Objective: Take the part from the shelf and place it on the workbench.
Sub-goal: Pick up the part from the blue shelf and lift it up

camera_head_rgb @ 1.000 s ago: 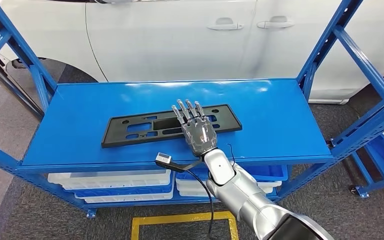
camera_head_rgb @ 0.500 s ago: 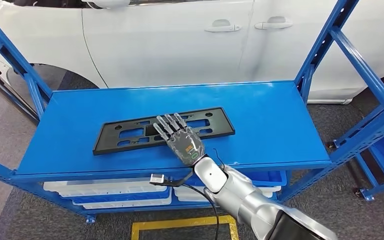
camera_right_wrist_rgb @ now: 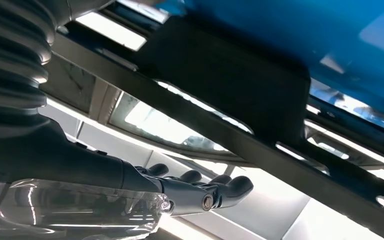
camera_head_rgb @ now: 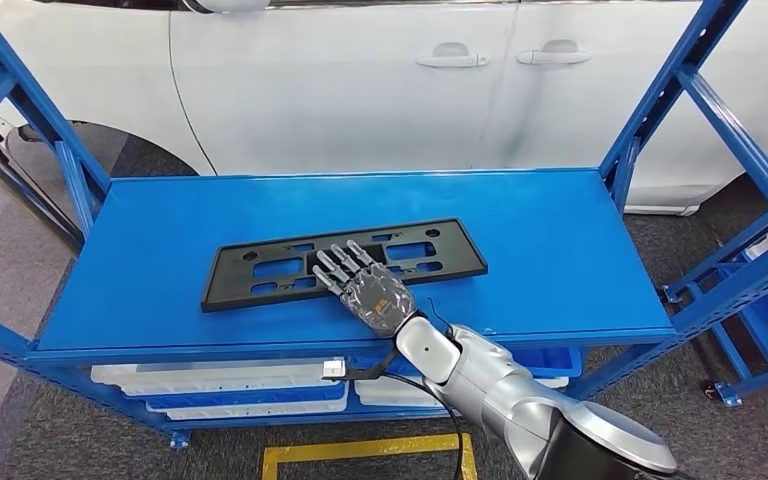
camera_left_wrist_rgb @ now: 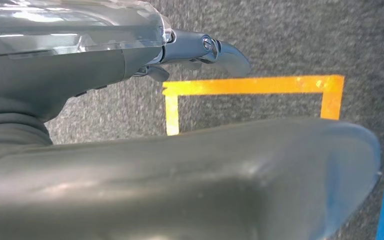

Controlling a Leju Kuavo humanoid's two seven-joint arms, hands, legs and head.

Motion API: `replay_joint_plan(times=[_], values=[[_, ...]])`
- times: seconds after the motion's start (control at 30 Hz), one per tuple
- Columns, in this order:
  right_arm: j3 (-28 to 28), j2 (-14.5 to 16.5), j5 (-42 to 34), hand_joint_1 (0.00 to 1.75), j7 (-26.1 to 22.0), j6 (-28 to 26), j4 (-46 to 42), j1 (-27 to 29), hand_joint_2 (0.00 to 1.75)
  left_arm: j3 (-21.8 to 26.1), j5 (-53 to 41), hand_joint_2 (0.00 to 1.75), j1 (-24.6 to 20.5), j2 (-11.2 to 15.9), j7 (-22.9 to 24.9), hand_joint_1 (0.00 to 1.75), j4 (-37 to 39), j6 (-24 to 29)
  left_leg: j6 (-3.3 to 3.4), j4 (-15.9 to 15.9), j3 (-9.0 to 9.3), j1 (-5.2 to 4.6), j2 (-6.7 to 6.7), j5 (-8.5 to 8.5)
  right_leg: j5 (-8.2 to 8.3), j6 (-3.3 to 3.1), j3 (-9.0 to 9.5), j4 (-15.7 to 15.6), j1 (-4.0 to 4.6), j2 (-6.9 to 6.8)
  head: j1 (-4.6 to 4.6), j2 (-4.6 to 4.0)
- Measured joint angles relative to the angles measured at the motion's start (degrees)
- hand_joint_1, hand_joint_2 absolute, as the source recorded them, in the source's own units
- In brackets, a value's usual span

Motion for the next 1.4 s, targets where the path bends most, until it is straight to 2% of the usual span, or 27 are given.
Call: replay_joint_plan(times=[0.07, 0.1, 0.13, 0.17, 0.2, 0.27, 0.3, 0.33, 0.43, 0.47, 0.53, 0.6, 0.63, 0.67, 0.7, 0.77, 0.83, 0.97, 1.03, 1.1, 1.13, 1.17, 1.2, 1.27, 1.3, 1.33, 1.4], values=[[0.41, -0.13, 0.00, 0.00, -0.04, -0.01, 0.39, -0.08, 1.75, 0.03, 0.00, 0.00, -0.03, 0.02, -0.01, 0.00, 0.00, 0.00, 0.33, -0.01, -0.06, -0.11, 0.06, -0.05, -3.88, 0.36, -3.85, 8.13, -0.16, -0.10, -0.01, 0.00], [0.61, -0.19, 0.00, 0.00, -0.09, -0.02, 0.58, -0.07, 1.75, 0.07, 0.00, 0.00, -0.02, 0.01, -0.03, 0.00, 0.00, 0.00, 0.40, 0.01, -0.06, -0.18, 0.07, -0.08, -5.12, 0.45, -5.68, 11.77, -0.21, -0.11, -0.01, 0.00], [0.80, -0.25, 0.00, 0.00, -0.15, -0.03, 0.74, -0.07, 1.75, 0.11, -0.01, 0.00, 0.00, 0.01, -0.10, 0.00, 0.00, 0.00, 0.43, 0.03, -0.03, -0.24, 0.07, -0.11, -5.30, 0.47, -6.68, 13.63, -0.22, -0.11, -0.01, 0.00], [0.96, -0.27, 0.00, 0.00, -0.25, -0.04, 0.86, -0.13, 1.75, 0.16, -0.01, 0.00, 0.00, 0.00, -0.20, 0.00, 0.00, 0.00, 0.43, 0.05, 0.05, -0.29, 0.04, -0.14, -4.30, 0.37, -6.49, 13.03, -0.21, -0.12, -0.01, 0.00], [1.10, -0.28, 0.00, 0.00, -0.36, -0.05, 0.94, -0.24, 1.75, 0.20, -0.02, 0.00, -0.02, -0.03, -0.35, 0.00, 0.00, -0.01, 0.40, 0.07, 0.18, -0.34, 0.00, -0.19, -2.37, 0.16, -5.12, 10.04, -0.18, -0.12, -0.01, 0.00], [1.34, -0.27, -0.01, 0.00, -0.69, -0.05, 1.13, -0.59, 1.75, 0.24, -0.02, 0.00, -0.11, -0.15, -0.68, 0.00, 0.00, -0.05, 0.20, 0.15, 0.37, -0.52, -0.08, -0.34, 1.60, -0.57, -0.96, 1.32, 0.07, -0.14, -0.01, 0.00], [1.44, -0.21, -0.01, 0.00, -0.93, -0.05, 1.22, -0.79, 1.75, 0.26, -0.03, 0.00, -0.17, -0.21, -0.82, 0.00, 0.00, -0.07, 0.01, 0.21, 0.35, -0.62, -0.08, -0.39, 2.71, -0.87, 0.47, -1.83, 0.23, -0.18, -0.01, 0.00], [1.50, -0.13, -0.04, 0.00, -1.18, -0.04, 1.33, -0.96, 1.75, 0.27, -0.04, 0.00, -0.20, -0.25, -0.92, 0.00, 0.00, -0.08, -0.22, 0.25, 0.30, -0.68, -0.07, -0.42, 3.12, -1.08, 1.17, -3.51, 0.38, -0.21, -0.01, 0.00], [1.58, 0.40, -0.39, 0.00, -2.01, -0.04, 1.80, -1.32, 1.75, 0.31, -0.08, 0.00, -0.28, -0.25, -1.07, 0.00, 0.00, -0.09, -1.12, 0.38, 0.29, -0.62, -0.01, -0.60, 3.33, -1.63, 1.39, -4.28, 0.32, -0.22, -0.01, 0.00], [1.55, 0.71, -0.65, 0.00, -2.26, -0.03, 2.03, -1.47, 1.75, 0.32, -0.09, 0.00, -0.33, -0.22, -1.14, 0.00, 0.00, -0.10, -1.41, 1.24, -0.03, -0.59, 0.01, -1.25, 3.45, -1.92, 1.57, -4.54, 0.16, -0.27, -0.01, 0.00], [1.17, 1.44, -1.33, 0.00, -2.54, 0.08, 2.60, -1.67, 1.75, 0.32, -0.11, 0.00, -0.36, -0.18, -1.31, 0.00, 0.00, -0.13, -1.91, 6.39, -2.35, -0.38, 0.01, -4.22, 3.59, -2.36, 1.82, -4.89, -0.09, -0.40, -0.01, 0.00], [0.35, 2.03, -2.12, 0.00, -2.58, 0.62, 3.19, -1.73, 1.75, 0.33, -0.14, 0.00, -0.28, -0.17, -1.41, 0.00, 0.00, -0.15, -2.35, 14.19, -6.23, -0.17, 0.02, -7.55, 3.53, -2.52, 1.75, -4.83, -0.10, -0.45, -0.01, 0.00], [-0.17, 2.26, -2.45, 0.00, -2.54, 1.21, 3.46, -1.73, 1.75, 0.34, -0.15, 0.00, -0.22, -0.16, -1.43, 0.00, 0.00, -0.15, -2.53, 16.57, -7.52, -0.07, 0.03, -8.01, 3.49, -2.50, 1.73, -4.78, -0.11, -0.45, -0.01, 0.00], [-0.69, 2.42, -2.74, 0.00, -2.40, 2.00, 3.71, -1.80, 1.75, 0.35, -0.17, 0.00, -0.19, -0.13, -1.45, 0.00, 0.00, -0.16, -2.66, 16.77, -7.77, 0.02, 0.03, -7.33, 3.42, -2.42, 1.73, -4.69, -0.15, -0.44, -0.01, 0.00], [-1.25, 2.55, -3.02, 0.00, -2.25, 2.95, 3.92, -1.97, 1.75, 0.36, -0.22, 0.00, -0.20, -0.10, -1.48, 0.00, 0.00, -0.17, -2.73, 14.63, -6.86, 0.13, 0.05, -5.62, 3.30, -2.30, 1.77, -4.54, -0.21, -0.42, -0.01, 0.00], [-2.59, 2.80, -3.87, 0.00, -2.00, 5.30, 4.32, -2.63, 1.75, 0.35, -0.38, 0.00, -0.32, -0.03, -1.62, 0.00, 0.00, -0.35, -2.78, 6.72, -3.07, 0.30, 0.10, -1.74, 2.86, -1.86, 1.77, -4.03, -0.20, -0.35, -0.01, 0.00], [-4.36, 2.89, -5.30, 0.00, -2.17, 8.23, 4.79, -3.58, 1.75, 0.34, -0.52, 0.00, -0.51, -0.02, -1.83, 0.00, 0.00, -0.65, -2.30, 1.78, -0.81, 0.26, 0.05, -0.29, 2.56, -1.30, 1.47, -3.53, 0.02, -0.28, -0.01, 0.00], [-9.08, 2.87, -9.42, 0.00, -4.14, 14.99, 5.51, -5.44, 1.75, 0.34, -0.59, 0.00, -0.58, -0.02, -1.98, 0.00, 0.01, -0.83, -0.79, 0.96, -0.68, 0.16, -0.02, -0.26, 1.90, -0.20, 1.05, -2.78, -0.10, -0.24, -0.01, 0.00], [-11.38, 2.87, -10.78, 0.00, -5.31, 19.13, 5.78, -6.35, 1.75, 0.34, -0.57, 0.00, -0.71, 0.02, -2.01, 0.00, 0.01, -0.83, -0.19, 0.67, -0.61, 0.23, 0.03, -0.06, -0.91, 0.31, -1.09, 2.00, -0.32, -0.24, -0.01, 0.00], [-13.14, 2.91, -11.52, 0.00, -6.20, 23.47, 6.09, -7.08, 1.75, 0.34, -0.50, 0.00, -0.77, 0.05, -2.04, 0.00, 0.00, -0.83, 0.06, 0.65, -0.67, 0.13, 0.06, -0.05, -4.40, 0.53, -5.03, 10.13, -0.33, -0.26, -0.01, 0.00], [-13.78, 2.96, -11.70, 0.00, -6.43, 25.31, 6.22, -7.37, 1.75, 0.35, -0.46, 0.00, -0.76, 0.05, -2.05, 0.00, 0.00, -0.83, 0.10, 0.66, -0.65, 0.07, 0.06, -0.07, -5.12, 0.55, -6.48, 12.98, -0.33, -0.26, -0.01, 0.00], [-14.33, 3.06, -11.80, 0.00, -6.54, 26.79, 6.31, -7.66, 1.75, 0.35, -0.43, 0.00, -0.76, 0.05, -2.08, 0.00, 0.00, -0.83, 0.12, 0.67, -0.59, 0.01, 0.03, -0.09, -4.71, 0.46, -6.95, 13.71, -0.31, -0.26, -0.01, 0.00], [-14.79, 3.19, -11.88, 0.00, -6.56, 28.00, 6.38, -7.96, 1.75, 0.36, -0.39, 0.00, -0.75, 0.05, -2.11, 0.00, 0.00, -0.83, 0.11, 0.68, -0.50, -0.05, -0.01, -0.10, -3.24, 0.26, -6.24, 12.02, -0.27, -0.26, -0.01, 0.00], [-15.60, 3.52, -12.04, 0.00, -6.47, 29.52, 6.47, -8.56, 1.75, 0.35, -0.36, 0.00, -0.77, -0.05, -2.25, 0.00, 0.01, -0.84, 0.07, 0.68, -0.31, -0.17, -0.09, -0.15, 0.86, -0.57, -2.41, 3.81, -0.01, -0.27, -0.01, 0.00], [-15.96, 3.70, -12.12, 0.00, -6.41, 29.92, 6.51, -8.79, 1.75, 0.34, -0.35, 0.00, -0.80, -0.14, -2.32, 0.00, 0.01, -0.85, -0.06, 0.71, -0.31, -0.29, -0.12, -0.18, 2.25, -0.93, -0.67, 0.04, 0.17, -0.32, -0.01, 0.00], [-16.26, 3.87, -12.18, 0.00, -6.37, 30.11, 6.55, -8.93, 1.75, 0.34, -0.35, 0.00, -0.81, -0.22, -2.38, 0.00, 0.01, -0.85, -0.27, 0.73, -0.38, -0.35, -0.12, -0.20, 2.96, -1.17, 0.37, -2.38, 0.36, -0.37, -0.01, 0.00], [-16.68, 4.11, -12.27, 0.00, -6.33, 30.16, 6.62, -9.01, 1.75, 0.35, -0.34, 0.00, -0.79, -0.31, -2.44, 0.00, 0.01, -0.85, -0.90, 0.64, -0.48, -0.38, -0.10, -0.17, 3.11, -1.39, 0.68, -3.55, 0.58, -0.39, -0.01, 0.00]])
